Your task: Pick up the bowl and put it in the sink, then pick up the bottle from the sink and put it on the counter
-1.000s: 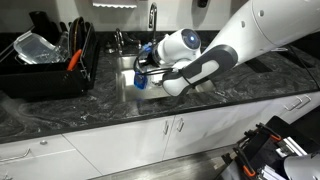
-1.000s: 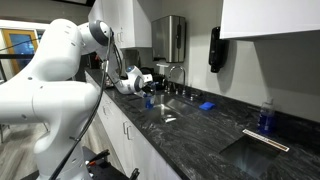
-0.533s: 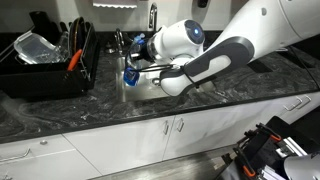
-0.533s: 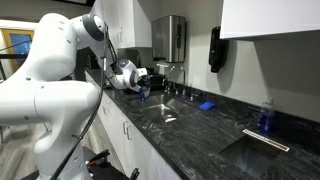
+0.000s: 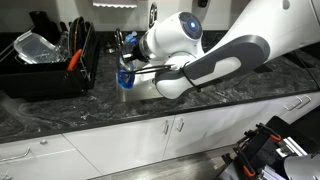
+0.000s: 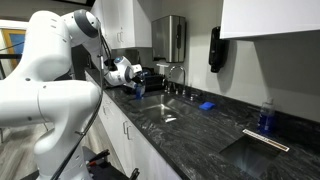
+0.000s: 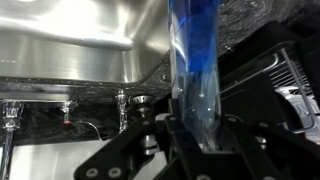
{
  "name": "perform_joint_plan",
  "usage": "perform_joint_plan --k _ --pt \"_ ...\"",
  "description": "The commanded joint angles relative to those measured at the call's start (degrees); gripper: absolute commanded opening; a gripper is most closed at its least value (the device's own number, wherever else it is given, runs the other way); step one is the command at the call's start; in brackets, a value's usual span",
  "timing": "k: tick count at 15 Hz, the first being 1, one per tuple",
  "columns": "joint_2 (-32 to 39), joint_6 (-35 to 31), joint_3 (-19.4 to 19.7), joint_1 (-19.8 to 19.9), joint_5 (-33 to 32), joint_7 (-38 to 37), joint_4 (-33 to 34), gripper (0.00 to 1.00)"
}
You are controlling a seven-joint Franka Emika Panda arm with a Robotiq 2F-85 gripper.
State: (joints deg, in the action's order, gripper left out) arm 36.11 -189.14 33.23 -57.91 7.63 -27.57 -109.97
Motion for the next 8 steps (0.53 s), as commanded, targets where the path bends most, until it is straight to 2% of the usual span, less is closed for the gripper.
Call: perform_joint_plan --k 1,3,4,5,8 --pt "-0.2 4.3 3.6 -5.4 -0.2 0.3 1.5 0.07" --pt "0.0 5.4 4.5 -7.0 0.4 -0.8 2.1 0.07" --pt "0.8 5.2 6.5 -8.5 1.1 -1.9 2.3 0.07" --pt "0.2 3.7 3.2 -6.2 0.3 -0.9 1.1 0.30" --pt "0.4 4.1 5.0 -7.6 0.4 -1.5 1.2 0.30"
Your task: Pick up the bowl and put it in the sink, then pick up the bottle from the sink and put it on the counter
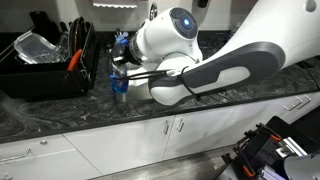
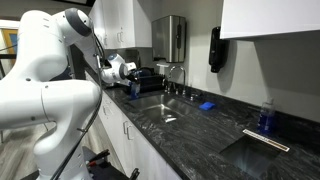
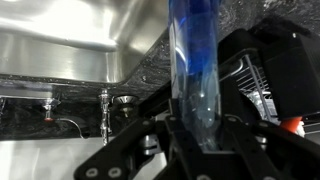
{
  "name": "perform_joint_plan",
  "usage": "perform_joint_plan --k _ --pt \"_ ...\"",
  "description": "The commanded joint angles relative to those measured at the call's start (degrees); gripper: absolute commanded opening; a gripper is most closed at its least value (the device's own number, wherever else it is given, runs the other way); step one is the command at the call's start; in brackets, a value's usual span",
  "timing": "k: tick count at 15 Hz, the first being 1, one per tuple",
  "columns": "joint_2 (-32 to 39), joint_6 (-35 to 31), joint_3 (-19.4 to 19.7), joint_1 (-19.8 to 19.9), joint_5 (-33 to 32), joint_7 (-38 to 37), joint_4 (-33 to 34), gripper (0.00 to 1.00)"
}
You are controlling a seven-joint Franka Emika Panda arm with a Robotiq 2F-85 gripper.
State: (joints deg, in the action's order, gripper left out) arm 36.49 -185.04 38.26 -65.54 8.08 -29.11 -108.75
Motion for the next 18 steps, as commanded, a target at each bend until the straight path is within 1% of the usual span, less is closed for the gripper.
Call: perform_joint_plan --k 1,4,5,7,9,13,14,16,18 --pt "0.0 0.1 0.1 0.0 0.0 0.0 0.0 0.30" --pt "0.0 0.2 0.2 0.0 0.0 0.0 0.0 0.30" --pt "0.0 0.2 0.2 0.0 0.0 0.0 0.0 0.07" --pt "1.9 0.7 3.2 -2.3 0.2 -0.7 1.1 0.07" --pt "3.6 1.1 5.3 -4.2 0.3 -1.1 2.2 0.07" --pt "8.6 2.0 11.4 -9.7 0.8 -2.5 5.4 0.07" --pt "9.8 1.8 12.0 -10.7 4.0 -0.2 6.2 0.07" --pt "12.2 2.1 13.0 -12.1 5.6 -0.5 8.4 0.07" --pt "14.1 2.8 13.2 -12.8 6.7 -0.3 10.2 0.07"
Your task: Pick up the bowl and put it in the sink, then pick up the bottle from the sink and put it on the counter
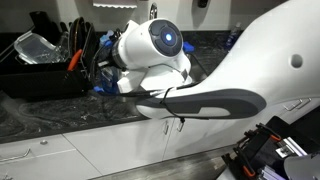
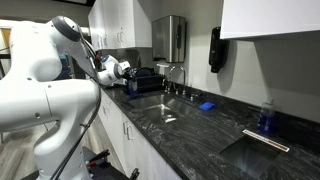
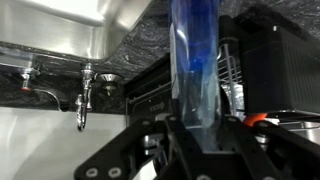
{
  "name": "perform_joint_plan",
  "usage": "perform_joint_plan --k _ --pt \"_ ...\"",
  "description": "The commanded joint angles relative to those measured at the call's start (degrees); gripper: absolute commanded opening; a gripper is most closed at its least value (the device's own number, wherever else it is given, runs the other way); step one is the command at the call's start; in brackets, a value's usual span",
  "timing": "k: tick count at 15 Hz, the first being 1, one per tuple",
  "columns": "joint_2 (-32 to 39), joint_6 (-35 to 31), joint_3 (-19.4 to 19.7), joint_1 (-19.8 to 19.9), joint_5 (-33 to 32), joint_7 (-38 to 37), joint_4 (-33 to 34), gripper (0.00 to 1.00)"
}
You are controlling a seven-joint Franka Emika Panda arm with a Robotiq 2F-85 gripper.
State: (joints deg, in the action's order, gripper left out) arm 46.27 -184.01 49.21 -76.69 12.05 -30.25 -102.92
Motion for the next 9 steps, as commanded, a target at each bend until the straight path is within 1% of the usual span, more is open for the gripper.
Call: perform_joint_plan --k 1,6,9 --pt "5.1 2.3 1.9 -1.5 3.0 0.9 5.5 0.07" --pt "8.7 5.1 1.7 -0.9 2.6 0.2 9.1 0.07" --pt "9.4 5.4 1.8 -0.5 2.4 0.1 10.3 0.07"
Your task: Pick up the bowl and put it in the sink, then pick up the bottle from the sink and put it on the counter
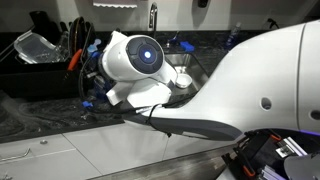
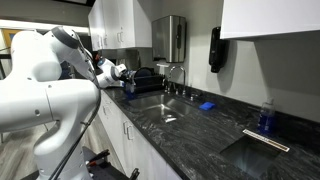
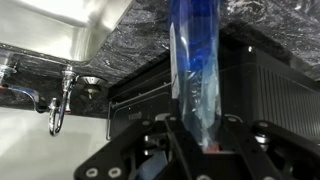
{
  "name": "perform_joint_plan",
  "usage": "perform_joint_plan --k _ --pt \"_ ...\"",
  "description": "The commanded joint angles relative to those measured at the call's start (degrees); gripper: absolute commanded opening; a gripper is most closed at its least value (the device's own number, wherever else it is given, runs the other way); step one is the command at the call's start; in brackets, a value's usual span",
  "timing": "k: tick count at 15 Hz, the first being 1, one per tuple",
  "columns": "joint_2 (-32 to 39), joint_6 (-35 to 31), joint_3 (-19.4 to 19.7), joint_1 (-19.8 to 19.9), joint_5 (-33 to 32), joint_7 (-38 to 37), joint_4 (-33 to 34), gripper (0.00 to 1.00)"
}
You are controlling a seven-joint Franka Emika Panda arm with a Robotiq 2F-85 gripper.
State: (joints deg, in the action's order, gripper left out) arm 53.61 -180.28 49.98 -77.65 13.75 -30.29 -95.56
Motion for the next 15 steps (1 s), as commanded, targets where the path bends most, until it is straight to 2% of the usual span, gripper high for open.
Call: perform_joint_plan --k 1,5,7,9,14,15 --pt "2.1 1.9 1.1 0.5 0.5 0.1 3.2 0.07" --pt "2.2 2.2 1.2 0.4 0.3 0.2 3.7 0.07" --pt "2.0 2.4 1.3 0.3 0.2 0.2 3.6 0.57" --pt "1.8 2.5 1.5 0.0 0.2 0.1 3.3 0.61" --pt "1.4 2.0 2.7 -0.6 0.3 0.0 3.0 0.96" --pt "1.2 1.9 2.7 -0.7 0.2 0.1 3.0 0.99"
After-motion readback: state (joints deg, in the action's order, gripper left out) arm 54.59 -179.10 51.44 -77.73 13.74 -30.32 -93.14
